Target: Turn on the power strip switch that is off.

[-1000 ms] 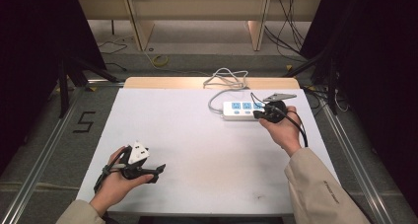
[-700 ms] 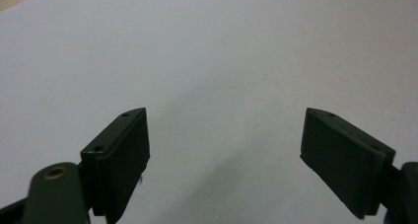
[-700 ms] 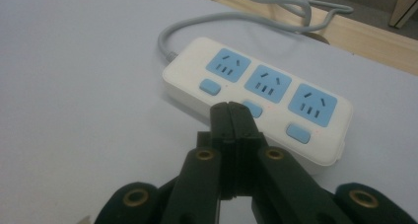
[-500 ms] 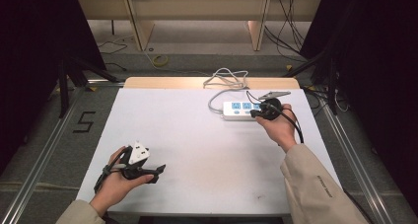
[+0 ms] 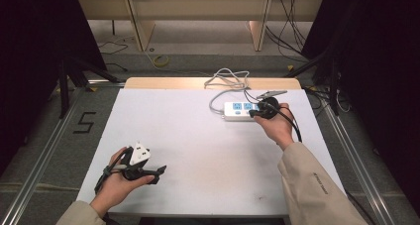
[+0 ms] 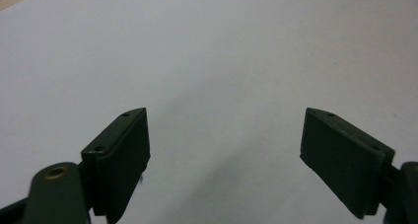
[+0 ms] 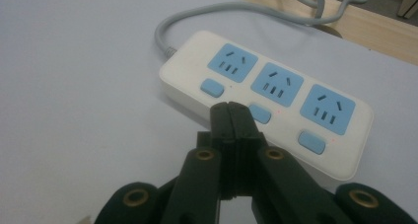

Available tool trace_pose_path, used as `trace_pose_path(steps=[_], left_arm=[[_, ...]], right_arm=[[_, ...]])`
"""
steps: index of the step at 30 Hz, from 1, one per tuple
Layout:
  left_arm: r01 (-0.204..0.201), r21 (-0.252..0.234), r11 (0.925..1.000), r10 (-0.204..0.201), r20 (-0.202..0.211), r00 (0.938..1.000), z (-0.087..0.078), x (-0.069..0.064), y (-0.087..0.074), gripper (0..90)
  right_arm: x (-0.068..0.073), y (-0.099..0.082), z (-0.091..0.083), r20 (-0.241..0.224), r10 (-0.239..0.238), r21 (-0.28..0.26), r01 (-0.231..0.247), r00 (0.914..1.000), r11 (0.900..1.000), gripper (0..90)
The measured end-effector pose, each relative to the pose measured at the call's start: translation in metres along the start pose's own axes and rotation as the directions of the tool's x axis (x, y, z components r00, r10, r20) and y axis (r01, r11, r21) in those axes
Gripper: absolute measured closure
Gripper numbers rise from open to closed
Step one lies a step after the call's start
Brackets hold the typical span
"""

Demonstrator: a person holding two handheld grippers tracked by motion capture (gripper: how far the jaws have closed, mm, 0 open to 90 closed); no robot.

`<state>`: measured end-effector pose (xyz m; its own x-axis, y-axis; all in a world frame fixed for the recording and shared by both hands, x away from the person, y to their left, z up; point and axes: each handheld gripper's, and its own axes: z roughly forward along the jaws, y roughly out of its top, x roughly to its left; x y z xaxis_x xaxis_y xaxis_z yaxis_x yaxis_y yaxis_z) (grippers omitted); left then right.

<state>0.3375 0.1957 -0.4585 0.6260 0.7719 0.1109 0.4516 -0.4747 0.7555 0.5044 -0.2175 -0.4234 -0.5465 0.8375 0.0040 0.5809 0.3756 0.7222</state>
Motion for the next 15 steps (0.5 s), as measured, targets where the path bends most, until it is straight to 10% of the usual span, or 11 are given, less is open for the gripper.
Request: trace_pose_path(steps=[15], left_arm=[[-0.001, 0.0, 1.0, 0.001, 0.001, 1.0, 0.0002, -0.0003, -0.0001, 18.8]], right_arm=[[-0.0008, 0.0046, 0.0094, 0.007, 0.002, 0.011, -0.002, 1.0, 0.9999, 90.0]])
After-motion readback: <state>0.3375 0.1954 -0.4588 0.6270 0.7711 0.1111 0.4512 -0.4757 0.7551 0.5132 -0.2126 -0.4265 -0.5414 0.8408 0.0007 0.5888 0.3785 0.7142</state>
